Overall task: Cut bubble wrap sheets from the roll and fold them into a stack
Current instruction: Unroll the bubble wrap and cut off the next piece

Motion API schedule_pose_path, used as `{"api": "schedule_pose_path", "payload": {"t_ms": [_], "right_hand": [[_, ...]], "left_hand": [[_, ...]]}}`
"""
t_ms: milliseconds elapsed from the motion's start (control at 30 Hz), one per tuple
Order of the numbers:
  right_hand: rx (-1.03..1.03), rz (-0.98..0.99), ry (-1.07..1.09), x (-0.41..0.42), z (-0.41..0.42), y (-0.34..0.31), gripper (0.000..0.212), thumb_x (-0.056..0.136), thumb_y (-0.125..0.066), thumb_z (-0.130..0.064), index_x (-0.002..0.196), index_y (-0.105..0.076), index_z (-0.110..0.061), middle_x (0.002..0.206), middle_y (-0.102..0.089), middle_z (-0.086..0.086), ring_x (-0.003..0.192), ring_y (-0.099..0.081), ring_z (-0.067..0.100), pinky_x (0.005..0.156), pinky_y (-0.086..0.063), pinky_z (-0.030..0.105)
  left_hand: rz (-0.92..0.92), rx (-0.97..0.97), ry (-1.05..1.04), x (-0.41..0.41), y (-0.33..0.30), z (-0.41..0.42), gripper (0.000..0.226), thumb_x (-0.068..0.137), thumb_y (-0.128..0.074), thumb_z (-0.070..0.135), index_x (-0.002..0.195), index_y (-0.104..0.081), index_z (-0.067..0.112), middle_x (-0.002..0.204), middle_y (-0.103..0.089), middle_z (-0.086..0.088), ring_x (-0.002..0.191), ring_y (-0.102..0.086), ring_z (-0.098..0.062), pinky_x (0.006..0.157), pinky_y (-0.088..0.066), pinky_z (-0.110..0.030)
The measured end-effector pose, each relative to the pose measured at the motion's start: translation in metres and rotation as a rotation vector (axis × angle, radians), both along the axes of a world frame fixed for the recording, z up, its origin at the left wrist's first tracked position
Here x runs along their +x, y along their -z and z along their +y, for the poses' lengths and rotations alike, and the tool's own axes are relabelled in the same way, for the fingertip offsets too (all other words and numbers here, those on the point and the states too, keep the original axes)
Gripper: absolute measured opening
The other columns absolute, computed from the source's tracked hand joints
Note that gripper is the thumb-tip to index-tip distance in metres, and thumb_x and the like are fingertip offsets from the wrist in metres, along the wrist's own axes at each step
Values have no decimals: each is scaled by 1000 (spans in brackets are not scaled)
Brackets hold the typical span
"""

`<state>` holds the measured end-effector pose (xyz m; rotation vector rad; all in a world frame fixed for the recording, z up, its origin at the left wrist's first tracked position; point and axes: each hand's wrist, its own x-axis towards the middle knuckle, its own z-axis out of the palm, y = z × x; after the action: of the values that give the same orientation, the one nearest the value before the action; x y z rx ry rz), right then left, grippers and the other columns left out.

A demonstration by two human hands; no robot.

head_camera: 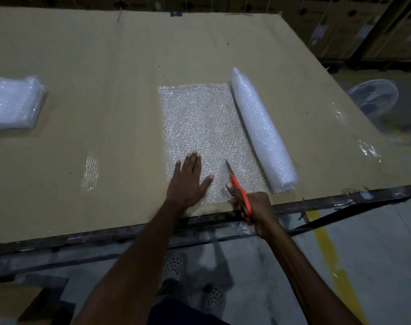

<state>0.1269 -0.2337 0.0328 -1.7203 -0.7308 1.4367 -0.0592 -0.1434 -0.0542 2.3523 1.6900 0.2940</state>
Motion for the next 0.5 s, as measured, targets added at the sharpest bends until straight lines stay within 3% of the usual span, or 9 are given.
{"api": "schedule_pose_path", "payload": {"t_ms": [67, 167, 267, 400, 500], "right_hand": [[-6, -1, -6, 2, 0, -2, 51, 76, -85, -49, 70, -70, 0, 60, -52, 16, 35, -39, 12, 38, -22, 18], [-21, -6, -6, 2, 5, -7, 50, 76, -85, -51, 51, -64, -13, 61, -55, 14, 38, -39, 13, 38, -24, 18], [-27, 3, -22, 0, 12, -9, 50, 74, -86, -52, 58, -63, -10, 62, -53, 16, 38, -38, 15, 38, -26, 17], [-30, -12, -26, 4, 12, -7, 49, 73, -87, -53, 53, -65, -14, 62, -56, 16, 40, -41, 16, 37, -26, 17], [-34, -6, -42, 4, 13, -7, 51, 70, -87, -56, 64, -69, -9, 63, -56, 15, 42, -41, 16, 37, -26, 18]], "left_hand": [[6, 5, 0, 0, 0, 0, 84, 99, -12, 65, 160, -7, 7, 168, -1, -9, 155, 3, -20, 123, 5, -43], [11, 11, -4, 0, 0, 0, 80, 103, -20, 61, 159, -8, 6, 168, -1, -9, 155, 3, -20, 124, 4, -44], [14, 11, -1, 0, 0, 1, 79, 103, -21, 60, 159, -8, 6, 168, -1, -9, 155, 3, -20, 124, 4, -44], [8, 10, -4, 1, -1, -1, 79, 103, -22, 60, 159, -9, 6, 168, -1, -9, 155, 2, -20, 124, 3, -44], [13, 8, -6, 1, -1, 0, 80, 102, -19, 61, 159, -9, 6, 168, -2, -9, 155, 2, -21, 124, 2, -45]]}}
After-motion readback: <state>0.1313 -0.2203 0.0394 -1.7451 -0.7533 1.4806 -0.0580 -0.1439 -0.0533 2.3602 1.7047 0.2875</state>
